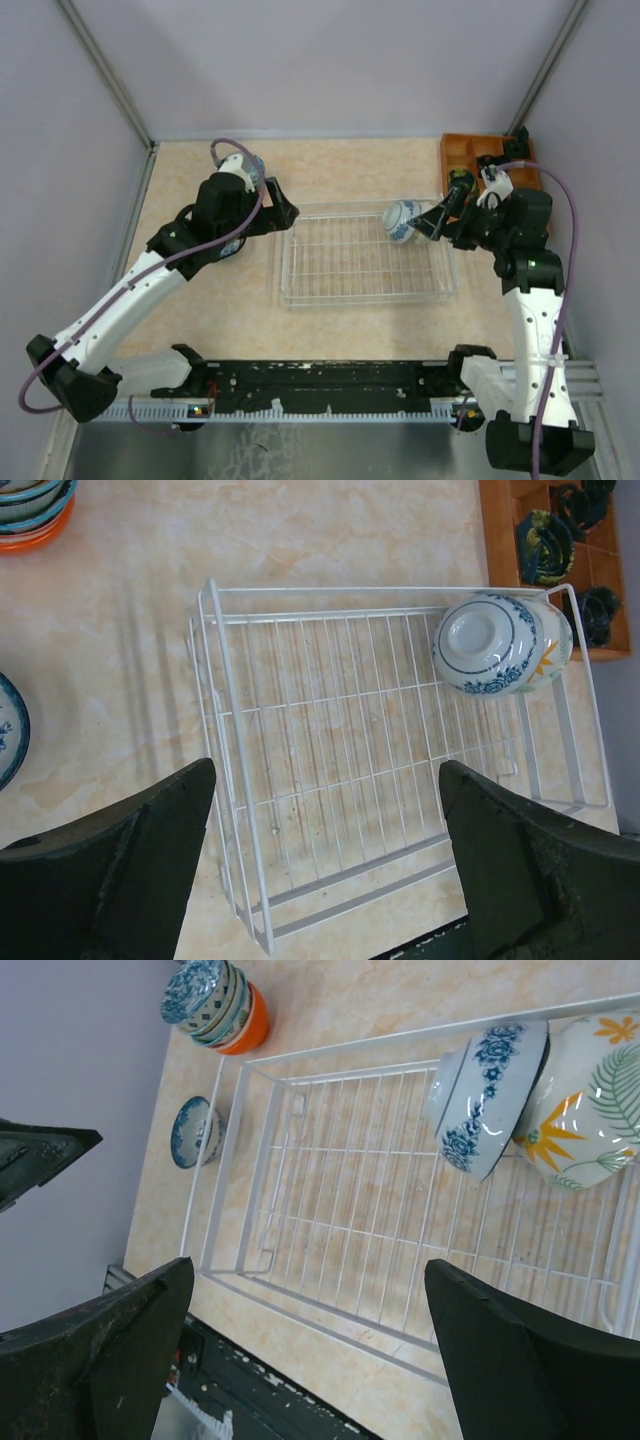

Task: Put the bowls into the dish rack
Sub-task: Turn the bowl upside down on the dish rack, then pick up the bowl from the center of the board.

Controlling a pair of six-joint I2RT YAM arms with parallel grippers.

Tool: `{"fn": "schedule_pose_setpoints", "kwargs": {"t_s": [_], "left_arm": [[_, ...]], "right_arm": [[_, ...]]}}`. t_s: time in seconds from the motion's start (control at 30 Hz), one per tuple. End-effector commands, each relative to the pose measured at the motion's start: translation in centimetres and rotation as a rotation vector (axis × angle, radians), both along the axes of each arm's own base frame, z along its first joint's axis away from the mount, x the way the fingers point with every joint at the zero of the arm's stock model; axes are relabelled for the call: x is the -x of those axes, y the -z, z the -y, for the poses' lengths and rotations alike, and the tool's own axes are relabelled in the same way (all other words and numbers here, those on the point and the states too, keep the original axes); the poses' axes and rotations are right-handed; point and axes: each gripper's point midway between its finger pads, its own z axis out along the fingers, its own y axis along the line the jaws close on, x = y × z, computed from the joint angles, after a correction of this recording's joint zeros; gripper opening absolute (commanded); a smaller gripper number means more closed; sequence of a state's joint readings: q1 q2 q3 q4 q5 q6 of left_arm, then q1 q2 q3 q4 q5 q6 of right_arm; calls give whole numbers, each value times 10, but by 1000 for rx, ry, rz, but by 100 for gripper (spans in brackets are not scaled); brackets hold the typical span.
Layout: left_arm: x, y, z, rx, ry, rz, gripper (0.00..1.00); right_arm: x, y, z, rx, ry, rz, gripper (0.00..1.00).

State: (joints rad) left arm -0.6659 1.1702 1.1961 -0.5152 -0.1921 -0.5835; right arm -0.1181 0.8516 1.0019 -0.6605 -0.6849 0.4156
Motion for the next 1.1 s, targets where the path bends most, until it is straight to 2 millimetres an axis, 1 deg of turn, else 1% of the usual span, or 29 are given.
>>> {"fn": "schedule_pose_setpoints", "kwargs": {"t_s": [0.0, 0.13, 0.2, 0.27, 0.33, 0.47, 0.5, 0.6, 0.7, 0.77, 0.83, 0.87, 0.93, 1.0, 1.07], "left_arm": [[11, 0, -18, -4, -48, -20, 99], [12, -2, -31, -12, -90, -29, 99], [11, -4, -38, -13, -112, -28, 99], [7, -7, -44, -9, -133, -23, 99], [2, -5, -50, -8, -148, -25, 99], [-16, 3, -64, -3, -193, -47, 99], [-20, 6, -68, -1, -210, -51, 99], [-35, 15, -84, 16, -258, -60, 99], [-55, 25, -101, 75, -288, -66, 99], [-71, 35, -108, 90, -304, -86, 99], [-86, 47, -115, 85, -342, -118, 99], [-93, 52, -120, 88, -375, -134, 99], [-106, 61, -131, 102, -438, -145, 99], [-116, 63, -142, 136, -500, -132, 98], [-127, 61, -148, 160, -540, -116, 98]], "right_arm": [[6, -33, -12, 13, -57, 75, 99], [4, -39, -21, -17, -86, 80, 99], [2, -41, -33, -33, -129, 79, 99], [-2, -42, -51, -19, -183, 67, 99], [-4, -44, -75, 25, -233, 66, 99], [-12, -57, -114, 61, -298, 83, 99], [-18, -56, -124, 82, -311, 79, 98], [-32, -58, -150, 121, -344, 95, 92], [-46, -55, -170, 128, -362, 115, 85], [-55, -53, -177, 130, -362, 131, 81], [-61, -54, -179, 132, -355, 150, 75], [-64, -55, -179, 134, -352, 164, 70], [-68, -59, -180, 141, -350, 193, 55], [-72, -63, -181, 151, -354, 224, 52], [-76, -64, -179, 177, -353, 242, 52]]}}
